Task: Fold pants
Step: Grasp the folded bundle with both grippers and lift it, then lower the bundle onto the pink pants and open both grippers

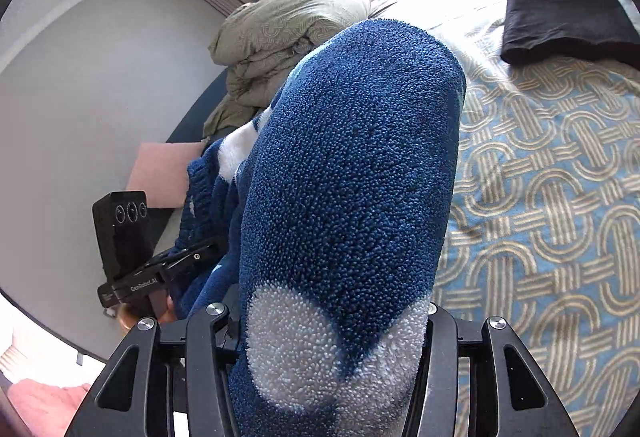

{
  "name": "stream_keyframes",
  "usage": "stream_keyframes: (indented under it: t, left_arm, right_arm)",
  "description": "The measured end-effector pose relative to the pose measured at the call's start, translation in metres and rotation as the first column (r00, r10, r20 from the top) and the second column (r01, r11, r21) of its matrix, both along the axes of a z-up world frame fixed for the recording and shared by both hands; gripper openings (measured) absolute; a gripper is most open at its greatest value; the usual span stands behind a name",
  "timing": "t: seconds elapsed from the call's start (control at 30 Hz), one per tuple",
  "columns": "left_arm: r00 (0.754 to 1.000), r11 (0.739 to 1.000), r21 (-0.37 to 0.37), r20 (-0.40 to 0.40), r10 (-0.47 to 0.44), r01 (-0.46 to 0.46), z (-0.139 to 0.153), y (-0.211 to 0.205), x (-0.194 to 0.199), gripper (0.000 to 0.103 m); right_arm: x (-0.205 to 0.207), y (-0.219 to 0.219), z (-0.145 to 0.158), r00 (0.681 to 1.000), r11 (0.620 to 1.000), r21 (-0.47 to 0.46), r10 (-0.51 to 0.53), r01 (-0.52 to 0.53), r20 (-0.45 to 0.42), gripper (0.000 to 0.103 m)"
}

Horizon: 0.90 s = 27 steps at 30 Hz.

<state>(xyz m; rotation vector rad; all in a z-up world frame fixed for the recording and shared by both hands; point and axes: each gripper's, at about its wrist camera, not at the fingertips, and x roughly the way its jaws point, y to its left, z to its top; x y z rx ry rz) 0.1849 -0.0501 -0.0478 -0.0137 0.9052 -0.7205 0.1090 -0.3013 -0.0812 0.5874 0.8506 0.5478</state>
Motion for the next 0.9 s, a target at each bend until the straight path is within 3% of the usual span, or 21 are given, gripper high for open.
stream_keyframes:
  t: [0.2, 0.43, 0.9]
  left_arm:
    - [0.992, 0.992, 0.028, 0.025, -0.125, 0.124, 0.007, -0.072, -0.022, 0.060]
    - [0.967, 0.967, 0.045, 0.042, -0.251, 0.249, 0.000, -0.158, -0.029, 0.058]
    - [0.852, 0.858, 0.131, 0.115, -0.511, 0.496, 0.017, -0.345, -0.022, 0.058]
  right_arm:
    - [-0.056, -0.058, 0.013, 0.992, 0.992, -0.023, -0.127, 0.127, 0.027, 0.051]
    - [-0.110, -0.131, 0.021, 0.950, 0.951, -0.038, -0.305, 0.308, 0.062, 0.051]
    - [-0.162, -0.263, 0.014, 0.823, 0.828, 0.018, -0.559, 0.560, 0.106, 0.051]
